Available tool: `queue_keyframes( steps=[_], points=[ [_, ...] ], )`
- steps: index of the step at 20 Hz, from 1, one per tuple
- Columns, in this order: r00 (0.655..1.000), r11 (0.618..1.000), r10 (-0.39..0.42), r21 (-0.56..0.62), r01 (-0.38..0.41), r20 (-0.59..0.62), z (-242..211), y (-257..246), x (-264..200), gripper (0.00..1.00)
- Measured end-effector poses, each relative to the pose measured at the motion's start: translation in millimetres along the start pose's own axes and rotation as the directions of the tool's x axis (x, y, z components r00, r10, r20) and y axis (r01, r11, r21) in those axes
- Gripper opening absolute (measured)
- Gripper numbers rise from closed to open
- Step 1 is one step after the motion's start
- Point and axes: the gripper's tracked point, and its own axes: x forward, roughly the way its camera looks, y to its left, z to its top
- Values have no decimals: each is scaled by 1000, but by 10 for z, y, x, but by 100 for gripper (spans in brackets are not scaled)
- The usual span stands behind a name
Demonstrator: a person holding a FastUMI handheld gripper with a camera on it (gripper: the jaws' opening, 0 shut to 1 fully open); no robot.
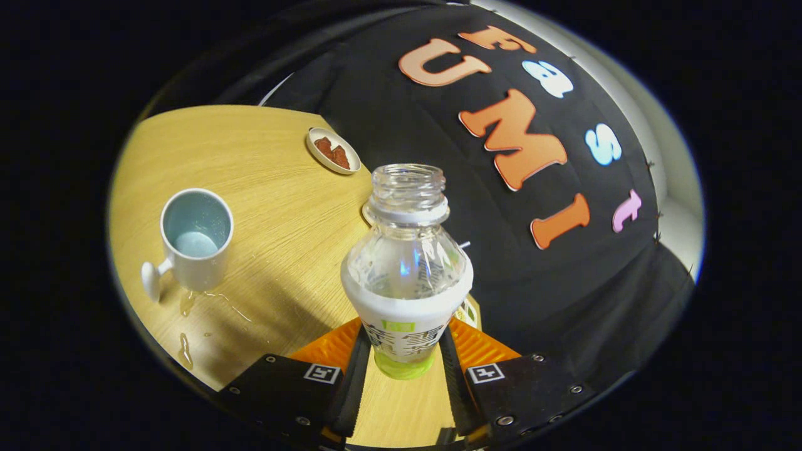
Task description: Take the bottle from table, then pour the juice into the cup, finally place the bottle on the coaster
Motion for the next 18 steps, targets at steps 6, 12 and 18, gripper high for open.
queue_keyframes(
  steps=[6, 12, 18],
  points=[
    [998, 973, -18, -230, 31, 59, 194, 235, 20, 59],
    [995, 930, -16, -365, 52, 102, 272, 375, 91, 59],
    [982, 828, -63, -541, 150, 177, 393, 321, 137, 59]
  ],
)
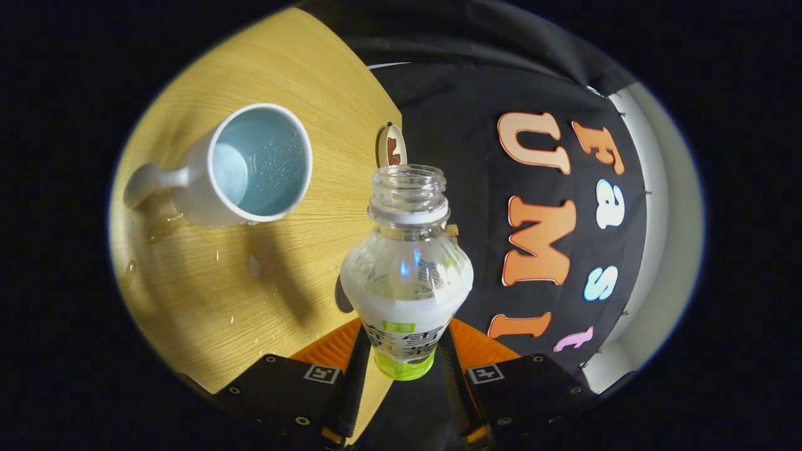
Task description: Take the bottle from table, then pour the juice into the cup, finally place the bottle on the coaster
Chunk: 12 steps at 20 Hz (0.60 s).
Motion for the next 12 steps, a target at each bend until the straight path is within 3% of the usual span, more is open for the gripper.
queue_keyframes(
  steps=[12],
  points=[
    [999, 986, -31, -162, 37, 39, 62, -100, 77, 59]
  ],
)
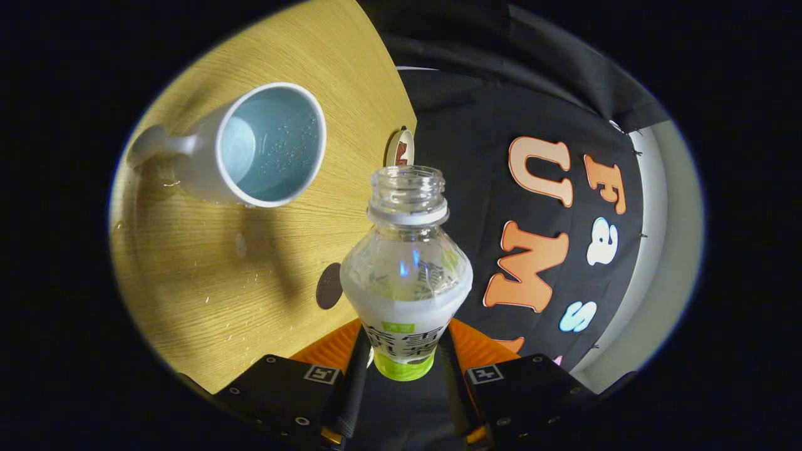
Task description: Take the bottle from table, then pour the juice into the cup, finally place the bottle on the coaster
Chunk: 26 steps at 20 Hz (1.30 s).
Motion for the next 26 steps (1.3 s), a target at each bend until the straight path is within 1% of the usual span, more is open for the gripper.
queue_keyframes(
  steps=[8, 11, 17, 26],
  points=[
    [999, 996, 6, -85, -2, 41, 116, 5, -7, 59],
    [999, 995, 19, -100, -16, 33, 93, 19, 8, 59],
    [998, 985, 10, -173, 0, 57, 82, -21, 34, 59],
    [998, 980, 9, -198, 3, 60, 22, -86, 79, 59]
  ],
)
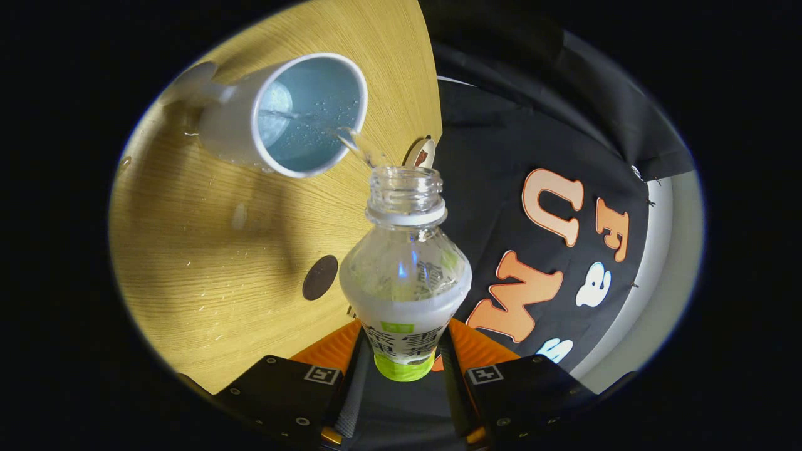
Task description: Take the bottle from table, then pour the juice into the cup, finally place the bottle on the coaster
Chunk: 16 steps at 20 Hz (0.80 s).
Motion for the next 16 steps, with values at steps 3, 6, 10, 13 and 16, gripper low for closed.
queue_keyframes(
  steps=[3, 6, 10, 13, 16],
  points=[
    [1000, 1000, -3, -20, 3, 8, -5, -33, 4, 59],
    [1000, 1000, 5, -27, -5, 9, -25, -37, 4, 59],
    [1000, 999, 2, -43, -2, 22, -9, -57, -23, 59],
    [999, 998, -5, -59, 7, 35, -3, -120, -29, 59],
    [999, 997, -6, -72, 9, 42, 13, -151, -26, 59]
  ],
)
